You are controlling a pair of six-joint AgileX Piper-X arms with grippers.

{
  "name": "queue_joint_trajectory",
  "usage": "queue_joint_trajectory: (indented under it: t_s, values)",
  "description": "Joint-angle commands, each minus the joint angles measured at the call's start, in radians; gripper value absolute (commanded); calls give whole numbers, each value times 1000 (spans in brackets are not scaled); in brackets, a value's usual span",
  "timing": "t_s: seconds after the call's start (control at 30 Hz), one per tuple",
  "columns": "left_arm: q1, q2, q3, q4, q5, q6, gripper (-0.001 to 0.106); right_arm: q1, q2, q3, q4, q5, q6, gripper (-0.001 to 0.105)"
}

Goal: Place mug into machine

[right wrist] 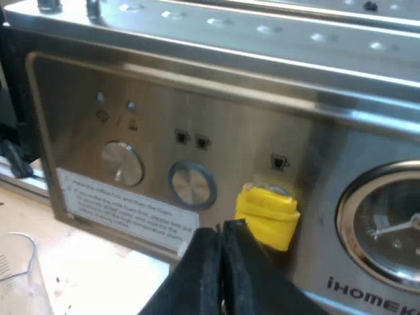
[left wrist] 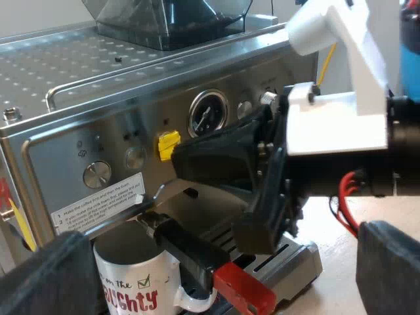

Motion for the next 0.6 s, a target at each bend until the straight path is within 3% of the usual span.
queue_joint_trajectory:
  t_s: [0.03,0.6]
  values:
    - [-4,-2,-6,2,0,-8,81,-20,8,-19,-8,-1,-12,0]
    - [-4,-2,-6,2,0,-8,81,-111,24,-21,-8,76,-2,0]
